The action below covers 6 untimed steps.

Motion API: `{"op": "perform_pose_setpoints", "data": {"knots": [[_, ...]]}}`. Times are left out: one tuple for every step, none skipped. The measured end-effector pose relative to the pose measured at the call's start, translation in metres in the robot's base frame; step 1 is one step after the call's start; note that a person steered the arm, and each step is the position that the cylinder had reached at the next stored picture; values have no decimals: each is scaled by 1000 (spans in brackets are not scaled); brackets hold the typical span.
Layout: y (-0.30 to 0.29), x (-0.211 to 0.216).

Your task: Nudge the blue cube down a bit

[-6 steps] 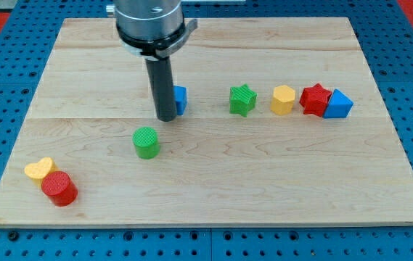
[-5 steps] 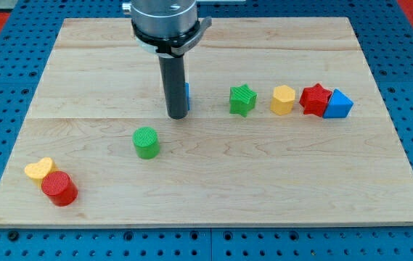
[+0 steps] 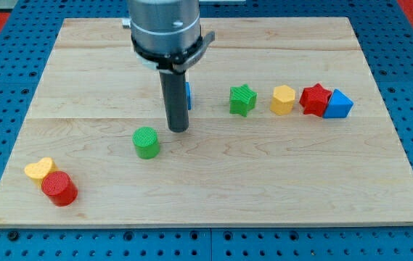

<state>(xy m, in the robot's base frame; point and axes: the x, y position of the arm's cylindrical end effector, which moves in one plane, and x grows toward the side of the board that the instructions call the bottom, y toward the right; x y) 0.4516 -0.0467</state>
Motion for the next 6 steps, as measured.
{"op": "perform_pose_setpoints", "data": {"knots": [[9, -3], [37, -3], [48, -6], [56, -13], [56, -32], [56, -63]]}}
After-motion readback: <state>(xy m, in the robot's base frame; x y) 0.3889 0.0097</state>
